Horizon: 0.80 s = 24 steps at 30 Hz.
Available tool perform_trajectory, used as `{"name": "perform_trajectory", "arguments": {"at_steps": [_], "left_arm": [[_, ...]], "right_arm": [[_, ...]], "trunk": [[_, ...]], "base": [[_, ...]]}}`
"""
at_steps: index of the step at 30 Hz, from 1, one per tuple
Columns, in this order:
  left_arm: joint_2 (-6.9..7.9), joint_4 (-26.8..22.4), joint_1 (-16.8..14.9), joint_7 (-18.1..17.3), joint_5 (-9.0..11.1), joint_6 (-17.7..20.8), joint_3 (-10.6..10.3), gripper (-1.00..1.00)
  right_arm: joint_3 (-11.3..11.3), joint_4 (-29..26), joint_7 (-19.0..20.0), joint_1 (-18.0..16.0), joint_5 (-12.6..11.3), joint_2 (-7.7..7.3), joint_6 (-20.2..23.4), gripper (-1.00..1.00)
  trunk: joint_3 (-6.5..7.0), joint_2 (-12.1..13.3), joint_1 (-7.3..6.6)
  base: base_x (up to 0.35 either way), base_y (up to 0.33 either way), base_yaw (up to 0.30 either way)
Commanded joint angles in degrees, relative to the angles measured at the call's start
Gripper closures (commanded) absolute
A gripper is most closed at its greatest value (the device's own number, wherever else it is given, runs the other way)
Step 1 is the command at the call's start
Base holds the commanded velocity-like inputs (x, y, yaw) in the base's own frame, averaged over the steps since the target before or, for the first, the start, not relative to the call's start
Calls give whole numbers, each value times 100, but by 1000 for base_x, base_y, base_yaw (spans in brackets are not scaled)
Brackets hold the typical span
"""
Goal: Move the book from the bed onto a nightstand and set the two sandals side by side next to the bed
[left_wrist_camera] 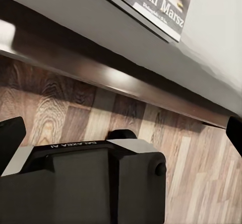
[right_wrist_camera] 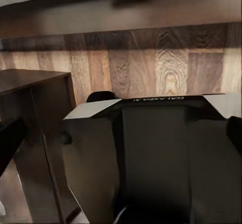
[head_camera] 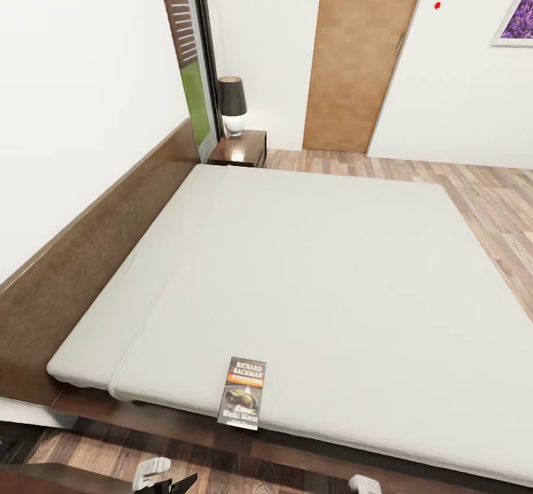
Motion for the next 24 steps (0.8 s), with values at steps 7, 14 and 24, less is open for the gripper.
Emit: {"name": "perform_trajectory", "arguments": {"at_steps": [7,14,24], "left_arm": [[1,3,-3,-14,27,-44,-48,-100],[1,4,-3,-22,27,-43,-46,-100],[7,0,-3,-29,27,-36,-34,-100]], "right_arm": [[-35,-224,50,-8,-34,499,5,-100],[-35,-454,64,-9,-72,600,37,-100],[-35,-494,76,-32,-480,740,98,-100]], "trunk": [[-6,-6,1],[-6,-6,1],[-6,-6,1]], "base": [[0,0,0],[0,0,0],[0,0,0]]}}
